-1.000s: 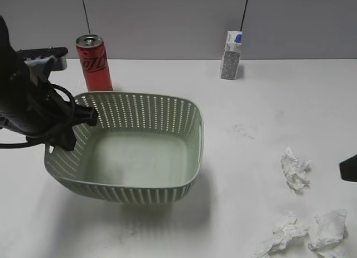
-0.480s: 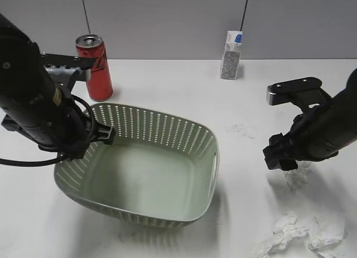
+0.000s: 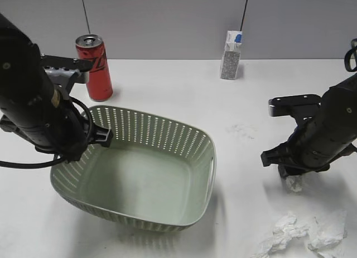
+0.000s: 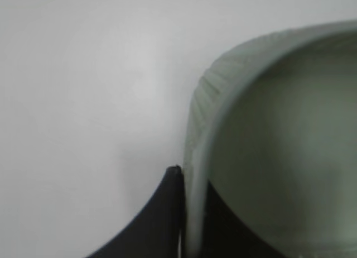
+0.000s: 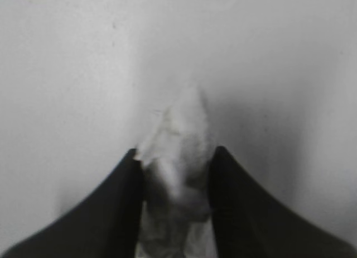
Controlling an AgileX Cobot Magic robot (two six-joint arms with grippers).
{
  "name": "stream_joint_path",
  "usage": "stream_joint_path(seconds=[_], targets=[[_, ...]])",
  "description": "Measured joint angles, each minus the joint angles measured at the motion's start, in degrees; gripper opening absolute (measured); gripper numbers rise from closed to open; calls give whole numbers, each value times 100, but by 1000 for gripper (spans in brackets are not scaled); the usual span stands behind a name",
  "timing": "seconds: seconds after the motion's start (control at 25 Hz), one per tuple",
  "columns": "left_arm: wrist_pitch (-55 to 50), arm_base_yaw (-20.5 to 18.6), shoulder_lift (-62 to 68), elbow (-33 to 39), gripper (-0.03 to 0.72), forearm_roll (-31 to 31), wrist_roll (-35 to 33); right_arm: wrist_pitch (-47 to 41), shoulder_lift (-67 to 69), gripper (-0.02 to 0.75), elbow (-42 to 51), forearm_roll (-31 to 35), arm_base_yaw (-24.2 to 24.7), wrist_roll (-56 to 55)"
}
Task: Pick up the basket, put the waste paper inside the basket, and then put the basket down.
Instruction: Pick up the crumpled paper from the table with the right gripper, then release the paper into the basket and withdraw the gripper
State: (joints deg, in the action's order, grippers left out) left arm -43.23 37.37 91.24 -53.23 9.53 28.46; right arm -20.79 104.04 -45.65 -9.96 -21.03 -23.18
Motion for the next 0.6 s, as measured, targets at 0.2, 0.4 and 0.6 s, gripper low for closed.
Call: stream_joint_path(seconds=[0.2, 0.4, 0.6], targets=[[41, 0, 0, 0, -1, -6, 0, -30, -554, 24, -80, 290, -155, 415], [46, 0, 0, 0, -1, -23, 0, 23, -1755, 17, -528, 2201, -1118, 2752], [52, 0, 0, 0, -1, -23, 0, 318, -1843, 17, -1017, 2925, -2051, 3576]])
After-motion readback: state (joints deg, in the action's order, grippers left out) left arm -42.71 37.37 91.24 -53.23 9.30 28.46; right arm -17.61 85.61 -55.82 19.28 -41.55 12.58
